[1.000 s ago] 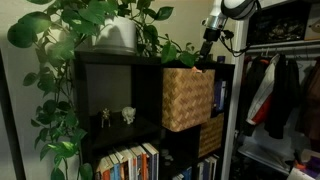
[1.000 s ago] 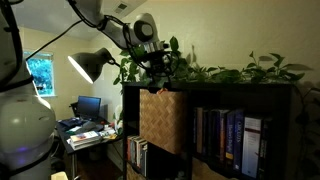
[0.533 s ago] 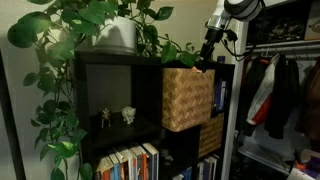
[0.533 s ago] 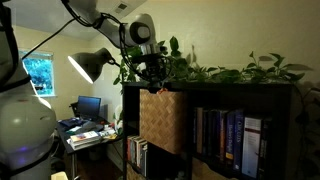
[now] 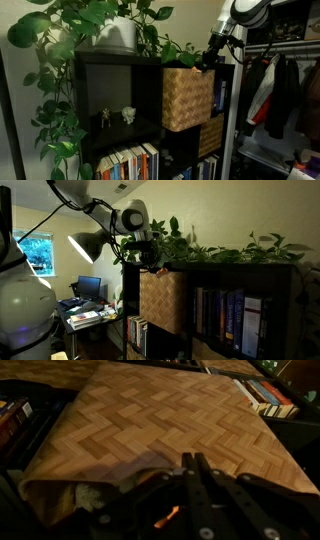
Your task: Slide open the basket, put the socks inside it, and then slide it back into the shelf
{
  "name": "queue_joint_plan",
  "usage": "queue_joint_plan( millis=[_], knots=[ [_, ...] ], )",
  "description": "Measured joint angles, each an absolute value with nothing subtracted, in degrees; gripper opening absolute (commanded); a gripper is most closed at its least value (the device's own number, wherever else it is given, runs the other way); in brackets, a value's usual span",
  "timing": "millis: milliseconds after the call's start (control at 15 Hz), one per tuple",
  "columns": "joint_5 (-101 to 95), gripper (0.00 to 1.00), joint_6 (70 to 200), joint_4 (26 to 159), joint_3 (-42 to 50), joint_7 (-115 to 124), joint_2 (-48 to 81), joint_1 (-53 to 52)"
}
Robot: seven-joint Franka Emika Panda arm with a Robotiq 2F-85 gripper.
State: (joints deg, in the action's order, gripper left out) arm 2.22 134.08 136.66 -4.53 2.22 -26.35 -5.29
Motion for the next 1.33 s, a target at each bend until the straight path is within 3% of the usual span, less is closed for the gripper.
queue_joint_plan(
  millis=[133, 600, 1333],
  knots=[
    [2.22, 0.04, 137.33, 139.07, -4.9, 5.6, -26.63, -5.24],
    [2.21, 0.02, 148.24, 145.93, -5.25, 11.48, -26.16, -4.4],
    [2.21, 0.03, 160.74, 147.19, -5.29, 13.08, -22.25, -2.98]
  ],
)
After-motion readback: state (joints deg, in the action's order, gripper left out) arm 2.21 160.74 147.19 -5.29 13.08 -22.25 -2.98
